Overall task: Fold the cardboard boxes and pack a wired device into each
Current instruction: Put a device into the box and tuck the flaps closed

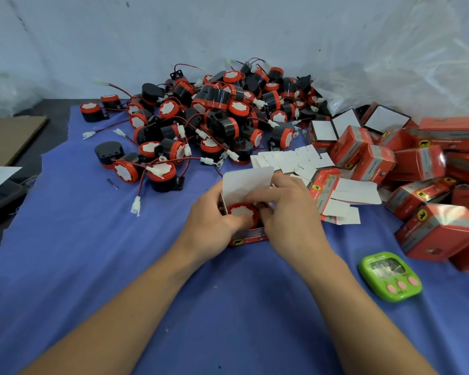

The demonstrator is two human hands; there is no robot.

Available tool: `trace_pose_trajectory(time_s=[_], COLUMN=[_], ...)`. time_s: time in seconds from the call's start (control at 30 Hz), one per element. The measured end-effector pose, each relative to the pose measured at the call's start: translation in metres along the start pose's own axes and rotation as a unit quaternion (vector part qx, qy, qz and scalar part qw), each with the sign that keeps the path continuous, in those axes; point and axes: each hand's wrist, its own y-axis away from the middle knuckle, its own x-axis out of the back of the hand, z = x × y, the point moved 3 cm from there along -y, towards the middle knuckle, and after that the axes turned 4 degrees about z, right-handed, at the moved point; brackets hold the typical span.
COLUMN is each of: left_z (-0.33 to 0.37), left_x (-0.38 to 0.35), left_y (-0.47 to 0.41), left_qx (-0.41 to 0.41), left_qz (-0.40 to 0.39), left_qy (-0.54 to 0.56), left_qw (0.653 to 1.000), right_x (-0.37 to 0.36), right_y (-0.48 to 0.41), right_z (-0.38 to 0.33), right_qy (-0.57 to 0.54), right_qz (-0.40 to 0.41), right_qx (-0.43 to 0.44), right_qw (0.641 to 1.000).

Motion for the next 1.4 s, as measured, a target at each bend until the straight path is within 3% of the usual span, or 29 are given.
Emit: trace_pose_trajectory(time_s=[0.1, 0.23, 0.37, 0.57, 0.67, 0.8, 0.9, 1.0, 1.13, 1.23, 1.4], left_z=[0.000, 0.000, -0.001, -0.003, -0.003, -0.003, -0.002, 0.000, 0.001, 0.001, 0.002], left_x=[0.001, 0.001, 0.000, -0.001, -0.001, -0.001, -0.001, 0.000, 0.000, 0.001, 0.001], left_y=[0.000, 0.000, 0.000, -0.002, -0.002, -0.002, -0.002, -0.002, -0.001, -0.001, -0.001], left_qx=[-0.001, 0.007, 0.018, 0.031, 0.031, 0.032, 0.029, 0.033, 0.031, 0.039, 0.037], left_qz=[-0.002, -0.017, -0.020, -0.017, -0.017, -0.018, -0.019, -0.024, -0.022, -0.030, -0.039], left_qy=[0.004, 0.005, 0.007, 0.011, 0.011, 0.009, 0.006, 0.008, 0.007, 0.014, 0.021], left_qw=[1.000, 1.000, 1.000, 0.999, 0.999, 0.999, 0.999, 0.999, 0.999, 0.999, 0.998], right_x=[0.005, 0.009, 0.018, 0.024, 0.025, 0.018, 0.021, 0.018, 0.011, 0.006, 0.000], right_y=[0.002, 0.005, 0.008, 0.016, 0.020, 0.019, 0.019, 0.021, 0.018, 0.012, 0.003], right_z=[-0.008, -0.015, -0.018, -0.007, -0.004, 0.002, 0.001, -0.001, 0.006, 0.013, 0.016], right_qy=[0.060, 0.194, 0.207, 0.124, 0.063, 0.063, -0.034, -0.109, -0.192, -0.176, -0.175], right_qz=[0.005, -0.060, -0.097, -0.188, -0.179, -0.113, 0.009, 0.051, 0.015, -0.058, -0.053], right_qx=[0.005, -0.031, -0.061, -0.081, -0.083, -0.103, -0.201, -0.219, -0.220, -0.243, -0.252], right_qw=[0.998, 0.979, 0.972, 0.971, 0.978, 0.986, 0.979, 0.968, 0.956, 0.952, 0.950])
